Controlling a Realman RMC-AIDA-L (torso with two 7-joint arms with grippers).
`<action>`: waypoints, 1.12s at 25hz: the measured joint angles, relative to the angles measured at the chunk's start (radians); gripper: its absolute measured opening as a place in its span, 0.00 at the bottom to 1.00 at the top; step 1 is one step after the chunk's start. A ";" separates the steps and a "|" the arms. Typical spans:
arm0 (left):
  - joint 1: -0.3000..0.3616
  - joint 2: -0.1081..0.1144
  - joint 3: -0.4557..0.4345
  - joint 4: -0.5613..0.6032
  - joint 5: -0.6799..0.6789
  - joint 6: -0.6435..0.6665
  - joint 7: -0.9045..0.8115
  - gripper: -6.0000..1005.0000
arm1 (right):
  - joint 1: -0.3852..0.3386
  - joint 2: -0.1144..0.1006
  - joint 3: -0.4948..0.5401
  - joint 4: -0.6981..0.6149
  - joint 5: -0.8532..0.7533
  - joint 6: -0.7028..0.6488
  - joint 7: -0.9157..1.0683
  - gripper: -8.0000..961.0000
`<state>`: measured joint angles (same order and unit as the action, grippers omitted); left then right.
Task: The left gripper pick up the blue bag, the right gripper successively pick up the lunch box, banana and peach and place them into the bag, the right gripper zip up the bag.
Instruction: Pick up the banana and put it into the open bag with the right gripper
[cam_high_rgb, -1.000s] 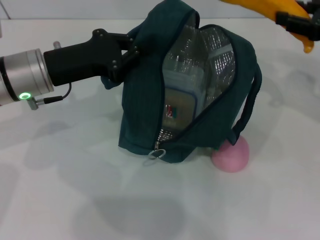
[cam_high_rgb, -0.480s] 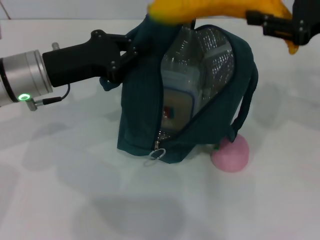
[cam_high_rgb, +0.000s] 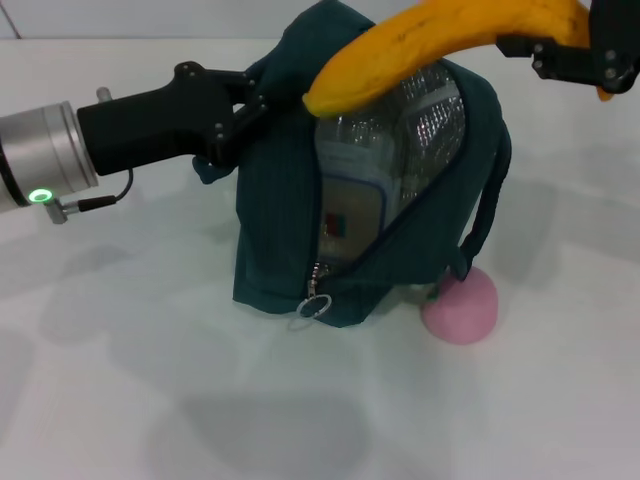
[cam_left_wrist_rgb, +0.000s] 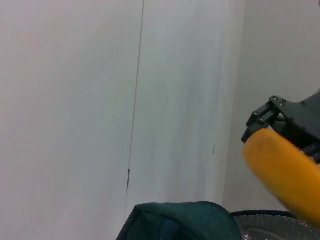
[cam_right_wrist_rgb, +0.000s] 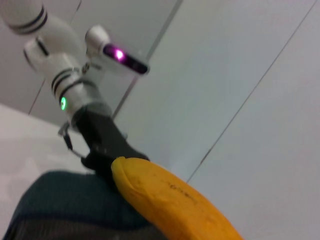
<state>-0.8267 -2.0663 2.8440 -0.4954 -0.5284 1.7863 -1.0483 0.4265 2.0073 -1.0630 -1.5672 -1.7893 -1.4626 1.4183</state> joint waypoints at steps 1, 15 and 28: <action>0.000 0.002 0.000 0.000 0.000 0.001 -0.003 0.04 | 0.004 0.000 0.000 -0.004 -0.017 0.000 0.000 0.48; 0.003 0.015 0.000 0.000 -0.023 0.000 -0.027 0.04 | 0.148 -0.062 0.062 -0.012 -0.113 -0.197 0.053 0.48; 0.003 0.008 0.000 0.008 -0.057 -0.005 -0.027 0.04 | 0.402 -0.080 -0.012 0.053 -0.406 -0.284 0.102 0.48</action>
<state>-0.8242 -2.0585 2.8441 -0.4876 -0.5850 1.7814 -1.0753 0.8282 1.9271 -1.0747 -1.5140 -2.1949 -1.7467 1.5208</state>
